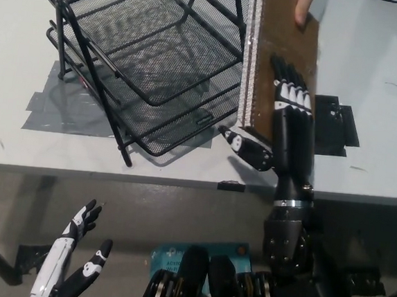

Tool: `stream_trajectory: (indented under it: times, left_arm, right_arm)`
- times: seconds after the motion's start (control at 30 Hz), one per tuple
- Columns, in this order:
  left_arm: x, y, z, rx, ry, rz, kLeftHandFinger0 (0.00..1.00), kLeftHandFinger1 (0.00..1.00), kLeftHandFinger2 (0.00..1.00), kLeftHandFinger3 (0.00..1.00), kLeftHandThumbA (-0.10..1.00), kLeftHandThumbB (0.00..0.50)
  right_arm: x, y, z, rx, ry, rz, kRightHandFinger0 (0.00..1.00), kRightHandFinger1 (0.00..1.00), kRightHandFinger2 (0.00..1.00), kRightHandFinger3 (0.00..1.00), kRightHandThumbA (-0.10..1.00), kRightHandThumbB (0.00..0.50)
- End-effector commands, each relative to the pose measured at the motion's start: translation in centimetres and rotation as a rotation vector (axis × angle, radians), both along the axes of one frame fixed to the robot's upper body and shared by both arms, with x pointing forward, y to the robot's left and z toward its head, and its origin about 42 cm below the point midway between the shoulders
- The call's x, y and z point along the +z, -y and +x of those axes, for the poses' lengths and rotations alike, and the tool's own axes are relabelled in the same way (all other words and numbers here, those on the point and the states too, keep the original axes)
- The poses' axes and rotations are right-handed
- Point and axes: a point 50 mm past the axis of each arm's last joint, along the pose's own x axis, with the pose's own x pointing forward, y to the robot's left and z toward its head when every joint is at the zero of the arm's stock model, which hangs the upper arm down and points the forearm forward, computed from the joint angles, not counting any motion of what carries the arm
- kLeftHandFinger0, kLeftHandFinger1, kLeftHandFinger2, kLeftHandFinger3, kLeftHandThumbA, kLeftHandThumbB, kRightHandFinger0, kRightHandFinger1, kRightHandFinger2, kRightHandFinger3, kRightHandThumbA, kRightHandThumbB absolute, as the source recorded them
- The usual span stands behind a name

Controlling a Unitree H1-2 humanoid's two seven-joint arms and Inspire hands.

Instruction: A person hands a notebook to the robot and the robot grabs it with its right hand and places it in the file tray kept in the centre of the desk infront of it.

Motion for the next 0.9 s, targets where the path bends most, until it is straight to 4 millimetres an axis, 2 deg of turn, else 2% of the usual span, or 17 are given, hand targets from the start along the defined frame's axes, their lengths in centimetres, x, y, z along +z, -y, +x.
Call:
stream_trajectory:
  times: [0.0,0.13,0.3,0.43,0.47,0.5,0.53,0.57,0.6,0.63,0.67,0.7,0.73,0.77,0.8,0.87]
  left_arm:
    - [1.1,-0.4,0.3,0.016,0.053,0.007,0.98,1.00,1.00,1.00,0.68,0.303]
    - [1.0,-0.3,0.4,0.015,0.046,0.000,0.99,1.00,1.00,1.00,0.68,0.309]
    - [1.1,-0.3,0.2,0.017,0.039,-0.003,0.98,1.00,1.00,1.00,0.67,0.307]
    - [1.0,-0.3,0.3,0.014,0.049,-0.005,0.98,1.00,1.00,1.00,0.67,0.302]
    - [1.0,-0.3,0.3,0.013,0.048,-0.005,0.98,1.00,1.00,1.00,0.67,0.303]
    - [1.0,-0.3,0.3,0.012,0.049,-0.004,0.98,1.00,1.00,1.00,0.67,0.305]
    - [1.0,-0.3,0.4,0.011,0.049,-0.004,0.98,1.00,1.00,1.00,0.67,0.305]
    - [1.0,-0.3,0.4,0.010,0.048,-0.007,0.98,1.00,1.00,1.00,0.67,0.306]
    - [1.0,-0.3,0.4,0.012,0.048,-0.007,0.98,1.00,1.00,1.00,0.67,0.306]
    - [1.0,-0.3,0.4,0.015,0.047,-0.010,0.98,1.00,1.00,1.00,0.67,0.308]
    - [1.0,-0.4,0.4,0.016,0.045,-0.009,0.98,1.00,1.00,1.00,0.67,0.308]
    - [1.0,-0.5,0.4,0.017,0.044,-0.008,0.98,1.00,1.00,1.00,0.67,0.308]
    - [1.0,-0.6,0.3,0.018,0.045,-0.006,0.98,1.00,1.00,1.00,0.67,0.308]
    - [1.0,-0.6,0.3,0.019,0.047,-0.003,0.98,1.00,1.00,1.00,0.67,0.309]
    - [1.0,-0.5,0.4,0.021,0.046,-0.003,0.98,1.00,1.00,1.00,0.67,0.309]
    - [1.0,-0.5,0.3,0.023,0.046,0.003,0.98,1.00,1.00,1.00,0.68,0.302]
  right_arm:
    - [2.0,0.8,2.0,-0.066,0.074,0.035,1.00,1.00,1.00,1.00,1.00,0.403]
    - [2.2,1.3,2.5,-0.087,0.086,0.026,1.00,1.00,1.00,1.00,1.00,0.404]
    - [3.2,1.7,2.9,-0.115,0.111,0.030,1.00,1.00,1.00,1.00,1.00,0.379]
    - [4.0,1.6,3.0,-0.124,0.154,0.075,1.00,1.00,1.00,1.00,1.00,0.390]
    - [4.3,1.5,2.8,-0.129,0.189,0.110,1.00,1.00,1.00,1.00,0.98,0.352]
    - [4.7,1.4,2.5,-0.132,0.263,0.184,1.00,1.00,1.00,1.00,0.88,0.283]
    - [4.8,1.3,2.4,-0.131,0.293,0.215,1.00,1.00,1.00,1.00,0.83,0.284]
    - [5.4,1.4,2.2,-0.089,0.371,0.342,0.66,0.79,1.00,1.00,0.57,0.159]
    - [5.7,1.5,2.2,-0.076,0.392,0.360,0.27,0.35,0.61,0.63,0.55,0.032]
    - [6.4,1.7,2.1,-0.058,0.407,0.366,0.01,0.01,0.03,0.11,0.54,0.012]
    - [6.6,1.7,2.0,-0.051,0.403,0.372,0.00,0.00,0.01,0.03,0.57,0.004]
    - [6.7,1.6,1.9,-0.046,0.400,0.378,0.00,0.00,0.00,0.01,0.59,0.001]
    - [6.9,1.6,1.9,-0.044,0.397,0.383,0.00,0.00,0.00,0.00,0.66,0.000]
    - [7.1,1.6,1.8,-0.044,0.397,0.388,0.00,0.00,0.01,0.02,0.66,0.000]
    - [7.5,1.6,1.5,-0.048,0.403,0.401,0.00,0.00,0.05,0.06,0.61,0.000]
    - [7.7,1.6,1.3,-0.045,0.406,0.411,0.00,0.00,0.06,0.07,0.60,0.000]
